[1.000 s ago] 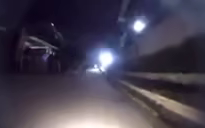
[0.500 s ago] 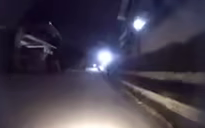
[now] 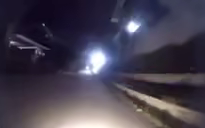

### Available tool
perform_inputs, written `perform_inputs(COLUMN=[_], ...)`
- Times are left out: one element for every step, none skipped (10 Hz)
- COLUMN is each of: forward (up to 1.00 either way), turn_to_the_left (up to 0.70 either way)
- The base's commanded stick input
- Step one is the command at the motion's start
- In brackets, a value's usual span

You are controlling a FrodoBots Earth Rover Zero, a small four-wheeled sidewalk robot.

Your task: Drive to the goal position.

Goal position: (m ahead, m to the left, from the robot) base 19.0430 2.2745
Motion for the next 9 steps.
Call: perform_inputs(forward=[0.70, 0.70, 0.70, 0.70, 0.70, 0.70, 0.70, 0.70, 0.70], turn_to_the_left=[0.00, 0.00, 0.00, 0.00, 0.00, 0.00, 0.00, 0.00, 0.00])
